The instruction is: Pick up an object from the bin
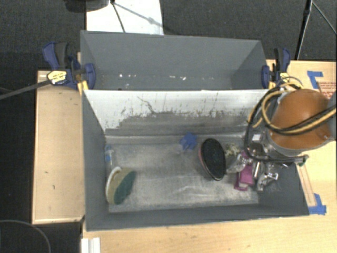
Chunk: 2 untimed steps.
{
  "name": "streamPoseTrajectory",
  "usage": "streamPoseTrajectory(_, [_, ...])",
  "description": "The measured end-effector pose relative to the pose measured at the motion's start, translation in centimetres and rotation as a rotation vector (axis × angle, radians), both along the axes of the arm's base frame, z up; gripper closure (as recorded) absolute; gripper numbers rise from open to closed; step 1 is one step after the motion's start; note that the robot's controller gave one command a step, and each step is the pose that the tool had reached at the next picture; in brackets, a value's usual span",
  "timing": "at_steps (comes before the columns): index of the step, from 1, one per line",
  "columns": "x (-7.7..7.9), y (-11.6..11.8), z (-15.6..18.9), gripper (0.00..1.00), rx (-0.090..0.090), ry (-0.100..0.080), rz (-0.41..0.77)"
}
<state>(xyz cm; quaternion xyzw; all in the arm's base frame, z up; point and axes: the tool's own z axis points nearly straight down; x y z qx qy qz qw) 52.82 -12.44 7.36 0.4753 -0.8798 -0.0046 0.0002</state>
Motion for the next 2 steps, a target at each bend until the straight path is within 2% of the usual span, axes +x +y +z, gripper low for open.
streamPoseTrajectory(2, [0.02, 0.31, 0.12, 0.00, -0.005, 0.000, 0.008])
